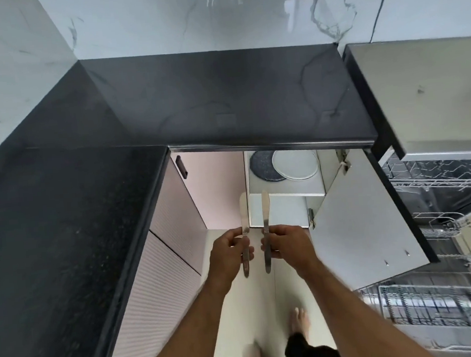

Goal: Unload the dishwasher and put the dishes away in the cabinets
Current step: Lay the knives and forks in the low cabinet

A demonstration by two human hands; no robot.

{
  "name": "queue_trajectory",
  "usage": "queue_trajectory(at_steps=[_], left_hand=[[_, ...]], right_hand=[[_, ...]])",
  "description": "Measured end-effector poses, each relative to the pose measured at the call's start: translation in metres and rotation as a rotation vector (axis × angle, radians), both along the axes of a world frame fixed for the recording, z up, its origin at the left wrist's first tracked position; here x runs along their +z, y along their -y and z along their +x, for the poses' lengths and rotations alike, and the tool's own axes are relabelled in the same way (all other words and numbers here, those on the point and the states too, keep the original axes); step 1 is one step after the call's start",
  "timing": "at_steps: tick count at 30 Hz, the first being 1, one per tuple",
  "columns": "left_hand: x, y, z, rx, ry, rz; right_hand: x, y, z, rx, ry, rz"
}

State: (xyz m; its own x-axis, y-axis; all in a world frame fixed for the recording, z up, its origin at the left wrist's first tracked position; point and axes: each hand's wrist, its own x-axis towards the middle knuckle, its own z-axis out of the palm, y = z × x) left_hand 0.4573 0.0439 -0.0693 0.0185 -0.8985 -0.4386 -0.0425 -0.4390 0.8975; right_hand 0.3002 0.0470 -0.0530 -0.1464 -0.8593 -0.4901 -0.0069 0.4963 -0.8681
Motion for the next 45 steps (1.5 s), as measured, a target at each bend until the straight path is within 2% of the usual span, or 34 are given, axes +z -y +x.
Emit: queue_trajectory(at_steps=[8,15,20,23,29,32,34,37,42,45], left_hand=[[-0.072,0.037,-0.009,0.023,0.022,0.119],[-0.187,0.094,-0.037,0.035,0.036,0.239],[-0.297,0.137,-0.062,0.032,0.014,0.269],[-0.368,0.165,-0.074,0.022,0.050,0.262],[-0.485,0.235,-0.112,0.024,0.139,0.196],[-0.533,0.283,-0.132,-0.009,0.226,0.164],[-0.558,0.311,-0.140,0.003,0.302,0.147],[-0.586,0.346,-0.146,0.050,0.396,0.122],[-0.631,0.379,-0.153,0.050,0.454,0.077],[-0.648,0.395,-0.155,0.043,0.490,0.042]], right_hand=[[-0.081,0.043,0.002,-0.018,0.014,0.088],[-0.207,0.098,-0.014,-0.078,0.102,0.185],[-0.323,0.138,-0.033,-0.041,0.097,0.233],[-0.385,0.167,-0.050,0.028,-0.009,0.193],[-0.505,0.254,-0.091,-0.030,-0.051,0.272],[-0.540,0.305,-0.105,-0.107,0.049,0.272],[-0.564,0.331,-0.106,-0.123,0.085,0.272],[-0.609,0.357,-0.097,-0.118,0.027,0.226],[-0.663,0.391,-0.087,-0.204,0.083,0.226],[-0.676,0.406,-0.093,-0.203,0.047,0.195]])
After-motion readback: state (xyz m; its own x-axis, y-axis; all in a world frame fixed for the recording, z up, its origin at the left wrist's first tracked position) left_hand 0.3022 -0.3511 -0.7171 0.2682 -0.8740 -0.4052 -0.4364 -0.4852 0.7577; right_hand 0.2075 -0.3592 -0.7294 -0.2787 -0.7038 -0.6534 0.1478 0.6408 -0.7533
